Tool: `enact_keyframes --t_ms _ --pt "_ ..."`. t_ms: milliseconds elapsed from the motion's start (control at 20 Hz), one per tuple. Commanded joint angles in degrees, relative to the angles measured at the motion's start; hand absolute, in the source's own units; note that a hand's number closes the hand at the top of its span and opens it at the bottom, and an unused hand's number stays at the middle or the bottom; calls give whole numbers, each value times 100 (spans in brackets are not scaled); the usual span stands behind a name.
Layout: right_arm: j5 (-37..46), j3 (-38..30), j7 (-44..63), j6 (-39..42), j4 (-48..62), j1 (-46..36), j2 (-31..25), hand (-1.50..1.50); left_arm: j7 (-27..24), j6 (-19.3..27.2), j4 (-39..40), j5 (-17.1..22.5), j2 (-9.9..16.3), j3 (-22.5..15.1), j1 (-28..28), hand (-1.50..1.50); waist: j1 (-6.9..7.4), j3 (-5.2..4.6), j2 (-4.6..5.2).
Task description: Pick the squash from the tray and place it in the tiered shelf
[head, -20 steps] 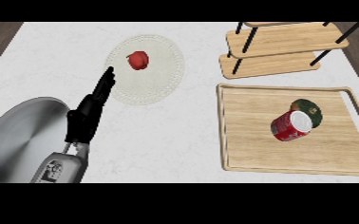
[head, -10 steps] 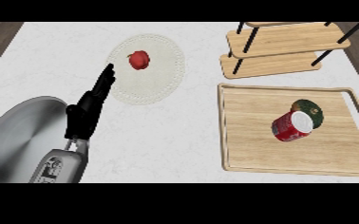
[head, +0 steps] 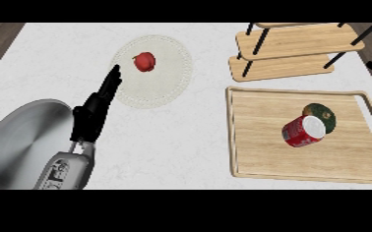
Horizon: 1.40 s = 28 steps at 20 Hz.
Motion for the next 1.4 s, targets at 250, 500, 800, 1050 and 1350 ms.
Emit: enact_keyframes --t_ms 250,500,800,1050,1350 --pt "747 -15 -88 275 94 -63 677 -150 -209 -110 -283 -248 -165 40 435 0 30 2 4" --pt "1180 259 339 85 1 -334 1177 -150 71 -419 -156 -73 -40 354 11 0 37 1 6" --pt "1384 -193 123 450 -245 22 1185 -150 117 -249 -143 -396 -270 306 23 0 8 1 1" --pt "1729 -60 54 560 379 -561 1280 -150 174 -274 -448 -477 -365 256 273 0 34 1 4" --pt "2255 11 -247 394 355 -75 1536 -150 15 -292 -370 -567 -500 238 349 0 18 2 3"
